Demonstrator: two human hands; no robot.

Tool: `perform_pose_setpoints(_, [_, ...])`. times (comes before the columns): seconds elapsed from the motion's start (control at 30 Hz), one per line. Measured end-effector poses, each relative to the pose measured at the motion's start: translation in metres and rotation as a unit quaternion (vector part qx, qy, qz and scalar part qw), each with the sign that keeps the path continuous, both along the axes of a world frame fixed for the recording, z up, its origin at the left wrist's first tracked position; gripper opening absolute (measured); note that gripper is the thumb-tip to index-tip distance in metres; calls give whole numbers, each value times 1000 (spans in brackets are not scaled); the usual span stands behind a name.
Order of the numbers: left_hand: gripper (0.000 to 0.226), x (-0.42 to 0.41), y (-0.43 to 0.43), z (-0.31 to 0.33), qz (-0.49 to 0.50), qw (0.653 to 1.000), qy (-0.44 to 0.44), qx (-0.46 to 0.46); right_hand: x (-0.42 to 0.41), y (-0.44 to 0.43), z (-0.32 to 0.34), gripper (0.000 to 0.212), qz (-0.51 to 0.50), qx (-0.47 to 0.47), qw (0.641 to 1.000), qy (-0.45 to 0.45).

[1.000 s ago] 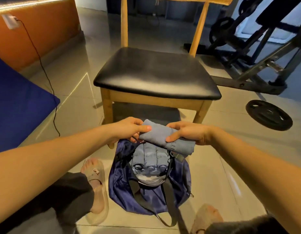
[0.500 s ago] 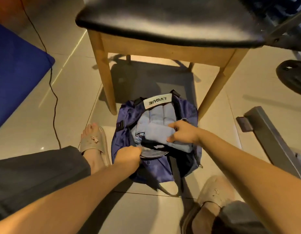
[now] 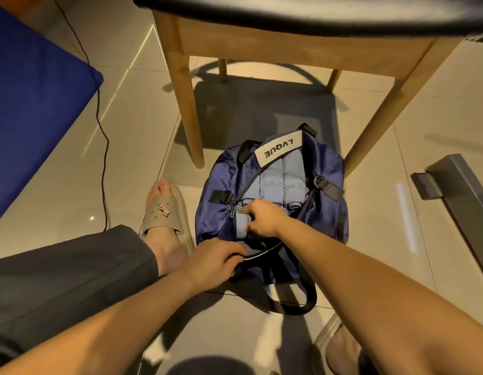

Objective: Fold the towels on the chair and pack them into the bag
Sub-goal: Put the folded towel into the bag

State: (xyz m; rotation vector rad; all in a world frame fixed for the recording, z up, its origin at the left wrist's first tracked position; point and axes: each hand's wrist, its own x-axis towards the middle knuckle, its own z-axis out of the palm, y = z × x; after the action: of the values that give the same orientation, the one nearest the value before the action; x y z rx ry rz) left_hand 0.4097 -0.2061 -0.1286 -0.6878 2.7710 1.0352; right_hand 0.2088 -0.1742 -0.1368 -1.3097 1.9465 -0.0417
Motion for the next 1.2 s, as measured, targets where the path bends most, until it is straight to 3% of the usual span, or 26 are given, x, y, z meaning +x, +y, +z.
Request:
perform_pose_setpoints(0.2, [22,-4,-17,10,10,1000,-11,19,1,4,-11,39,-48,116,989,74])
perform_pose_setpoints(0.3, [23,-8,-12,13,4,1000,-13,28,-11,1,-10,21,-78,136,988,-14])
perform_pose_setpoints(0.43, [23,-10,-9,16,-2,999,-4,35,-18,-3,-15,31,-197,84,953,-212])
perform_pose_setpoints(0.53, [23,-10,-10,14,-3,1000,-3,11,-12,0,-36,66,-253,97,956,-112])
perform_pose_setpoints(0.6, [22,-11,-10,12,-4,1000,0,-1,-10,5,-39,76,-268,131,954,-40])
perform_pose_setpoints(0.83, [20,-13,-9,9,0,1000,6,-8,-14,4,-36,32,-410,112,888,-173])
perform_pose_setpoints(1.0, [22,-16,-6,8,-4,999,27,-21,-9,3,-36,48,-321,105,940,-50])
perform_pose_setpoints(1.1, [22,-17,-9,7,1,999,22,-25,-15,0,-37,25,-301,132,942,-62])
perform_pose_setpoints(1.2, [23,-18,-10,7,-2,1000,20,-24,-14,-1,-38,21,-291,138,944,-65])
